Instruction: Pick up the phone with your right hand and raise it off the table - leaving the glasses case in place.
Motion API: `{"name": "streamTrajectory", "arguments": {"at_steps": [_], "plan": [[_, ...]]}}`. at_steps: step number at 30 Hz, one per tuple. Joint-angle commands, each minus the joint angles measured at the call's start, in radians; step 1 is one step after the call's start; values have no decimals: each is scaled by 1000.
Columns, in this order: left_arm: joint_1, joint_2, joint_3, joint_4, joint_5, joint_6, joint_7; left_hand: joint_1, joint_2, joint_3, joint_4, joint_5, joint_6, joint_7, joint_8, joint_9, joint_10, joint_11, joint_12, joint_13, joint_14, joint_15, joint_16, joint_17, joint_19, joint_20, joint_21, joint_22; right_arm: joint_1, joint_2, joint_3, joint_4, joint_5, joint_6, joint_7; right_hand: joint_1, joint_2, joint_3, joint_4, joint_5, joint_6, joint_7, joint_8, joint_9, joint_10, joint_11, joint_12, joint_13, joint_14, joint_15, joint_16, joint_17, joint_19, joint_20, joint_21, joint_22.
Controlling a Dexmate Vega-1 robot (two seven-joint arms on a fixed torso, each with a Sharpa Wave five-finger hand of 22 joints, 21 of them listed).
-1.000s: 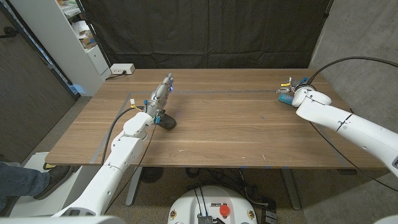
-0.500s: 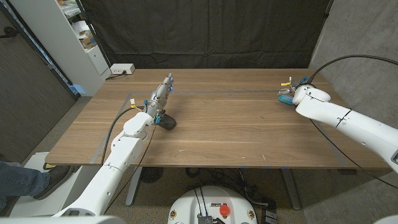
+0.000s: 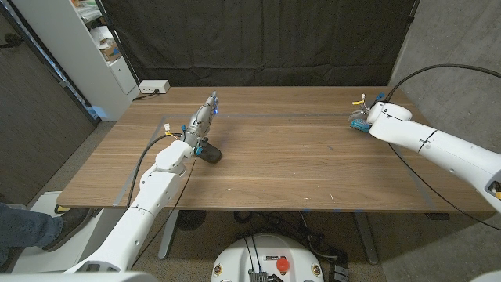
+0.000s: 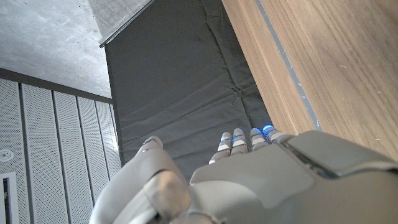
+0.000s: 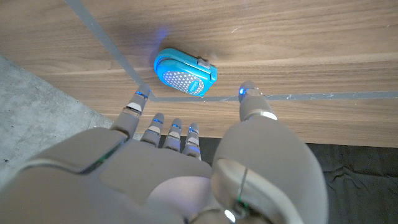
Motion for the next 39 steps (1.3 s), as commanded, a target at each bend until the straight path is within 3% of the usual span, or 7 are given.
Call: {"name": "streamTrajectory", "arguments": {"at_steps": [1, 21, 29, 39], "plan": [[-2, -2, -1, 13, 0, 1, -1, 1, 11, 3, -5, -3, 6, 2, 6, 6, 2, 2, 4, 5, -8, 0, 1, 4, -11, 9, 0, 5, 41, 24, -28, 56, 1, 1, 36, 10, -1, 6, 1, 5, 5, -2, 6, 3, 11, -5, 8, 5, 7, -2, 7, 2, 9, 3, 5, 3], [-10, -1, 6, 24, 18, 10, 5, 0, 12, 1, -6, -4, 7, 2, 6, 6, 2, 1, 4, 5, -9, 0, 2, 5, -11, 10, 0, 6, 83, 60, -53, 154, 1, 25, 66, 26, 3, 12, 9, 8, 8, -1, 6, 4, 20, -8, 9, 5, 23, -14, 13, 4, 32, -6, 8, 3], [-20, -7, 6, 44, 18, 8, 3, 0, 13, 0, -7, -5, 7, 2, 5, 6, 1, 0, 4, 5, -9, 1, 2, 5, -12, 11, 0, 6, 110, 78, -90, 203, -12, 28, 102, 31, 6, 15, 11, 9, 9, -1, 7, 5, 22, -7, 9, 5, 28, -18, 15, 5, 39, -5, 8, 3], [-42, -11, 15, 84, 27, 7, -7, -1, 13, -1, -7, -5, 7, 2, 5, 6, 1, 0, 4, 5, -9, 2, 2, 5, -13, 13, 0, 6, 126, 99, -95, 248, -20, 45, 107, 43, 15, 21, 14, 9, 13, 0, 7, 5, 27, -8, 10, 5, 34, -28, 17, 6, 47, 2, 8, 3]]}}
